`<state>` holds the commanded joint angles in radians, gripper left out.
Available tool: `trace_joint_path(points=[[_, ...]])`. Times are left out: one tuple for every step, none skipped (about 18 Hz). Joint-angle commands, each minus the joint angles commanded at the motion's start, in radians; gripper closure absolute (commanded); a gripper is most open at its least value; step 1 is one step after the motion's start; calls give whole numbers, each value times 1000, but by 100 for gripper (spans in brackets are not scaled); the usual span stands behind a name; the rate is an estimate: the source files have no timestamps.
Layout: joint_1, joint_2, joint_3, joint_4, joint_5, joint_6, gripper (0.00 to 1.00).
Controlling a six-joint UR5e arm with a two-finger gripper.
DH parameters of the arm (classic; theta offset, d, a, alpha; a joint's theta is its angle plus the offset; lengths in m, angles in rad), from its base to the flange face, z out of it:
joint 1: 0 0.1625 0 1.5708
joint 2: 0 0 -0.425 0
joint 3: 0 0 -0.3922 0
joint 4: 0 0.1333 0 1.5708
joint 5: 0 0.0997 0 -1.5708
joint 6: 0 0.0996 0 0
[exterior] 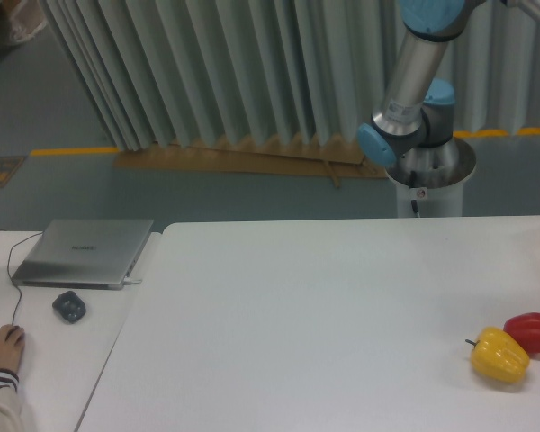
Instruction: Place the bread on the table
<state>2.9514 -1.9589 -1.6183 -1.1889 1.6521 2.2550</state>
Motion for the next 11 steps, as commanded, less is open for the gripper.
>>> trace_joint_path(points=[[0, 2, 0, 0, 0, 0, 0], [2, 3, 0, 0, -2, 2, 0], [0, 3, 0, 0, 0, 5, 0], [0, 3, 1, 0, -2, 12, 0], [-2, 5, 0, 0, -2, 20, 0], [-2, 2, 1, 2, -2, 29, 0], [-2, -1, 1, 3, -2, 29, 0], [0, -3, 1, 14, -3, 29, 0], [2, -3, 0, 17, -3, 31, 0], [3, -2, 1, 21, -5, 32, 0], [5, 2, 14, 29, -12, 40, 0]])
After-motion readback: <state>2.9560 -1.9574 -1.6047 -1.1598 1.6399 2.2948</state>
